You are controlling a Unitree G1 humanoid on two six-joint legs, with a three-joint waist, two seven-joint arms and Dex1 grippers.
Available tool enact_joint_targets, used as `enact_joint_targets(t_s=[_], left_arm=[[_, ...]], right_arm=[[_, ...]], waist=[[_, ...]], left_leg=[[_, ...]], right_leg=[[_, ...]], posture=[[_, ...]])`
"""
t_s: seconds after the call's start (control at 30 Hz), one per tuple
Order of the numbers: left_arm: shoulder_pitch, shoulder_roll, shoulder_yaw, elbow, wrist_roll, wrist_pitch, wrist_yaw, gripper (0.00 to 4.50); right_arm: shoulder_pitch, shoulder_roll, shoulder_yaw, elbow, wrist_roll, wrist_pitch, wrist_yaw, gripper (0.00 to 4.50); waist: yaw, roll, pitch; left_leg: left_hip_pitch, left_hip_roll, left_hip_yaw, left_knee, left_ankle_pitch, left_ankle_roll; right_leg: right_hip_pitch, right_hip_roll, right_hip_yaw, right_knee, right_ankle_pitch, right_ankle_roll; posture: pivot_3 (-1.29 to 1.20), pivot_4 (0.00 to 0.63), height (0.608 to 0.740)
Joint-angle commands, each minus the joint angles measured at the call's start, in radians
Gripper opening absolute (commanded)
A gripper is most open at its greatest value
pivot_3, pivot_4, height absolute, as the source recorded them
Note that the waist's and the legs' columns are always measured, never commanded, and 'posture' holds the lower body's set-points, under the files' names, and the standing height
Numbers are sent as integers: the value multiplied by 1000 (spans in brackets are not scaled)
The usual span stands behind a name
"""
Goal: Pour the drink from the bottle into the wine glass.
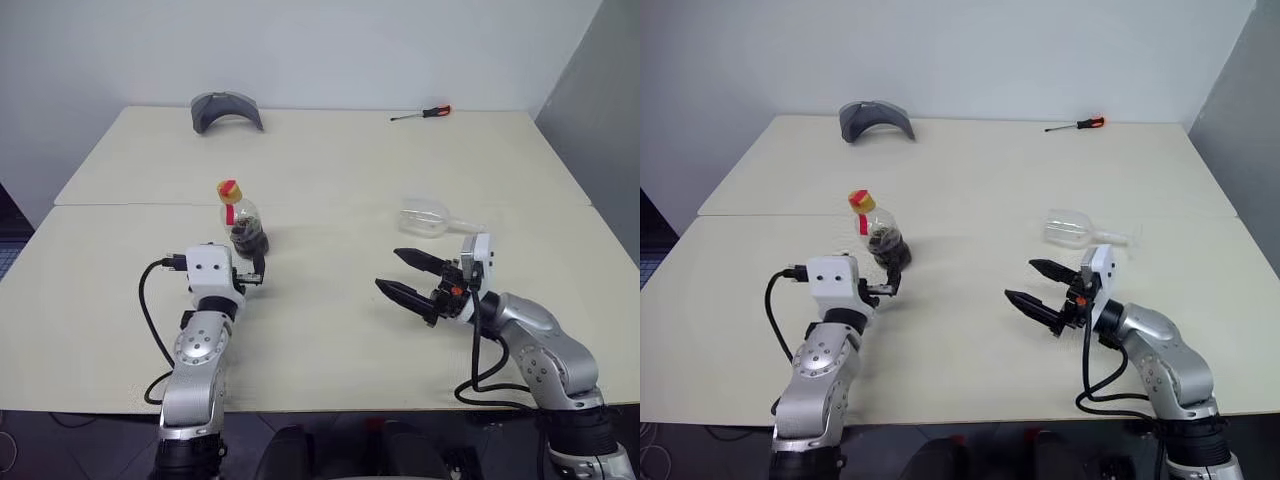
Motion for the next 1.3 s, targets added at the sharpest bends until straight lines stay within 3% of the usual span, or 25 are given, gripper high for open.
enact_joint_targets(t_s=[0.03, 0.5, 1.1, 1.2, 1.3], left_arm=[[-49, 16, 9, 42, 6, -60, -6, 4481], [-201, 77, 9, 334, 11, -251, -51, 4481], [-452, 83, 19, 762, -1, -504, -67, 4481], [-457, 71, 38, 775, -31, -562, -67, 3883], [-445, 74, 36, 773, -31, -571, -71, 2994]], right_arm=[[-3, 9, -2, -51, 10, -9, -18, 4500], [-12, 7, -2, -67, 2, -2, -66, 4500], [-15, -9, -25, -119, 32, 46, -133, 4500], [-11, -11, -27, -130, 25, 46, -144, 4500], [-6, -8, -30, -140, 33, 53, -156, 4500]], waist=[[0, 0, 0], [0, 0, 0], [0, 0, 0], [0, 0, 0], [0, 0, 0]], left_leg=[[0, 0, 0, 0, 0, 0], [0, 0, -1, 1, 0, 0], [-6, 0, -4, 9, 0, 0], [-9, 0, -5, 10, 0, -1], [-13, 0, -7, 12, 2, -3]], right_leg=[[0, 0, 0, 0, 0, 0], [0, 0, -1, 1, 0, 0], [-1, 0, -5, 1, 1, 1], [-3, -1, -6, 1, 1, 1], [-6, -1, -8, 1, 2, 0]], posture=[[0, 150, 740], [0, 150, 740], [0, 150, 740], [0, 150, 740], [0, 150, 740]])
